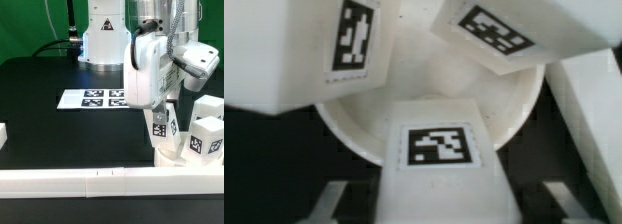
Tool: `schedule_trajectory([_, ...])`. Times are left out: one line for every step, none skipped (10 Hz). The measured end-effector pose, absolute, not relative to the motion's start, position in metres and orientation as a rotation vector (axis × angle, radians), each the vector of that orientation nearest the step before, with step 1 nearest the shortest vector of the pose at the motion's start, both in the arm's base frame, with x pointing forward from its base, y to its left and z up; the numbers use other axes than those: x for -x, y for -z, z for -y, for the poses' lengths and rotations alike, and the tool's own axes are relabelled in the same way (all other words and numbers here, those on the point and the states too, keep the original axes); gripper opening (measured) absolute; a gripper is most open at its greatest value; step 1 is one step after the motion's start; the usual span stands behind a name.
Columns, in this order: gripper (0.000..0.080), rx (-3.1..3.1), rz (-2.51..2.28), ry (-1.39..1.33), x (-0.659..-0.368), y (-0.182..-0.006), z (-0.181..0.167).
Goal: Assemble stool
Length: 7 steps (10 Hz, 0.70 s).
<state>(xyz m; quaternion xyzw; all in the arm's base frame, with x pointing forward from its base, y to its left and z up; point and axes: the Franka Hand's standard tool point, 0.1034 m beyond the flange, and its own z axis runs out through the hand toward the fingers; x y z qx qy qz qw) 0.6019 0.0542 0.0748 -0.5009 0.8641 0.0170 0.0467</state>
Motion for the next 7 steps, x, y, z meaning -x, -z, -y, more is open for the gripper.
schedule_trajectory([0.0338, 1.528, -2.637, -0.050, -0.602, -0.075, -0.054])
schedule_trajectory([0.0338, 1.552, -2.623, -0.048, -0.602, -0.075, -0.055])
schedule_trajectory([0.0443, 1.564, -2.617, -0.048, -0.601, -0.074, -0.055])
schedule_trajectory([0.0573, 1.568, -2.614, -0.047, -0.602, -0.075, -0.056])
schedule_trajectory([0.0626, 1.576, -2.591, -0.044, -0.604, -0.083, -0.059])
schedule_trajectory([0.0626, 1.580, -2.568, -0.046, -0.606, -0.093, -0.060])
schedule_trajectory([0.0645, 1.565, -2.551, -0.058, -0.606, -0.107, -0.062])
